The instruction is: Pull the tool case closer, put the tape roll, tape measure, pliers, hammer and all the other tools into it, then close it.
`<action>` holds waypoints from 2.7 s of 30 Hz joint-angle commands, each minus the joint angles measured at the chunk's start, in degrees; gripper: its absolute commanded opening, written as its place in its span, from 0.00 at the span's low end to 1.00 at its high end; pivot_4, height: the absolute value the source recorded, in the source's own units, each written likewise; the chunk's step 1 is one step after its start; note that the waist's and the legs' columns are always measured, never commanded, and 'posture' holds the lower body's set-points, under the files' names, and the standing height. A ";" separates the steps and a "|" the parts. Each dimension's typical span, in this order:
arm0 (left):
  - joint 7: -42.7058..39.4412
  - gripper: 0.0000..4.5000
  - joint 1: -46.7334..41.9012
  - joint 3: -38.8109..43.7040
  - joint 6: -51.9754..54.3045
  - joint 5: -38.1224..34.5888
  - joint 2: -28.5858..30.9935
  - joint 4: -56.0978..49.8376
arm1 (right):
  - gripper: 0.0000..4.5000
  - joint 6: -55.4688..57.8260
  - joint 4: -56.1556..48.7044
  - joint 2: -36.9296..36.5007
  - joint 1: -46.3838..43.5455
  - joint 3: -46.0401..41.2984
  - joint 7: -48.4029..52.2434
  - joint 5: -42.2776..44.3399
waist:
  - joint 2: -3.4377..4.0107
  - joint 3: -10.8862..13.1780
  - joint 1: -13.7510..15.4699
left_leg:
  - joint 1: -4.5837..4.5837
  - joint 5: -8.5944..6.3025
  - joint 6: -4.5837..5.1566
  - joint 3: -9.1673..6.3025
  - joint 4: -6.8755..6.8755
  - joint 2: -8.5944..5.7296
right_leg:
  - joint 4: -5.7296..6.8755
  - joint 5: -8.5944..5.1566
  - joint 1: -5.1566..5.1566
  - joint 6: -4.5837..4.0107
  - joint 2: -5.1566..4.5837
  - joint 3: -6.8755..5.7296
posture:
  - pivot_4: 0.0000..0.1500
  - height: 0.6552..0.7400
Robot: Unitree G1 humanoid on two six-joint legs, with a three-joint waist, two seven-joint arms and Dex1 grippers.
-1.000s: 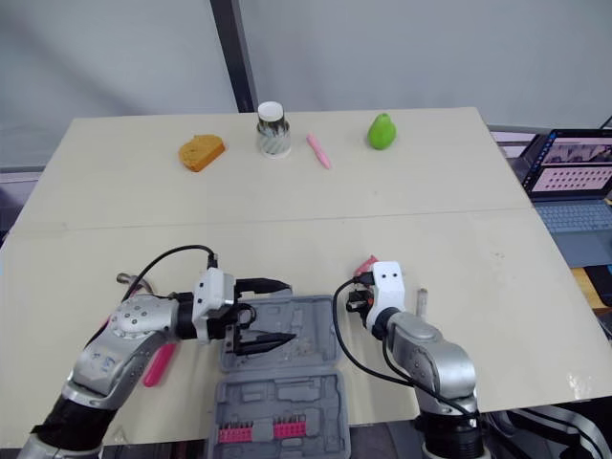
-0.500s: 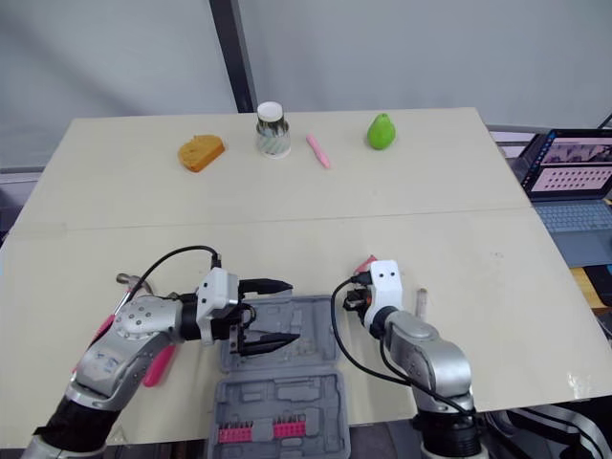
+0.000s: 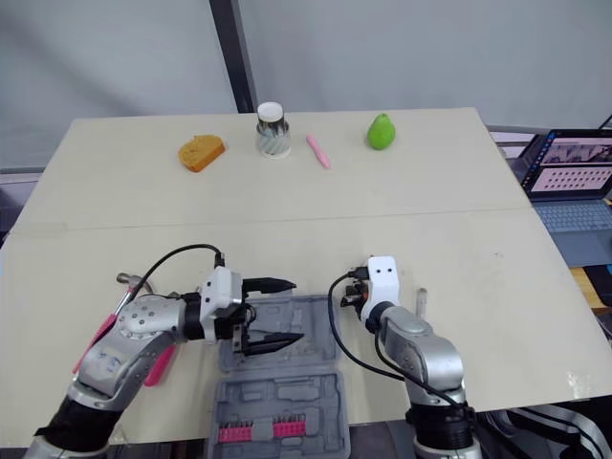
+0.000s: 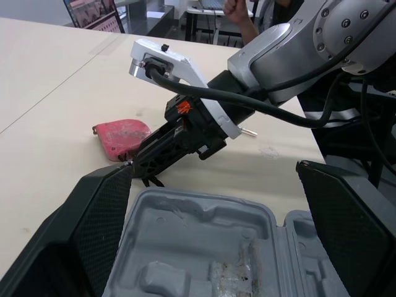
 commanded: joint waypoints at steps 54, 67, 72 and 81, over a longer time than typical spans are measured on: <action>-12.35 1.00 11.65 4.16 -0.57 -5.10 13.04 -8.97 | 0.00 19.08 -36.36 -15.42 35.87 -4.10 9.56 18.46 | 0.00 0.00 0.21 | -0.03 -0.15 0.16 -0.18 -0.35 0.00 | -0.64 0.06 0.06 -0.10 0.00 0.01 | 1.00 1.00; -11.59 1.00 11.48 4.37 0.74 -5.71 13.54 -9.77 | 0.06 15.12 -34.64 -17.18 37.41 -3.83 10.60 18.35 | 0.00 0.00 0.23 | -0.01 -0.15 0.16 -0.18 -0.33 -0.01 | -0.63 0.06 0.06 -0.10 0.01 0.04 | 1.00 1.00; -11.28 1.00 11.07 4.03 -0.21 -5.16 12.86 -8.96 | 0.50 13.43 -34.50 -27.89 37.71 -9.52 20.24 22.09 | 0.00 -0.01 0.27 | -0.01 -0.17 0.21 -0.17 -0.28 -0.05 | -0.65 0.07 0.09 -0.08 -0.01 0.10 | 1.00 1.00; -13.02 1.00 15.16 4.70 -7.48 -3.23 12.53 -8.72 | 1.00 -26.91 -17.54 -48.88 30.29 -11.83 53.41 12.18 | -0.09 -0.05 0.13 | 0.06 -0.15 0.27 0.00 -0.16 -0.05 | -0.64 0.11 0.24 0.00 0.11 0.05 | 1.00 1.00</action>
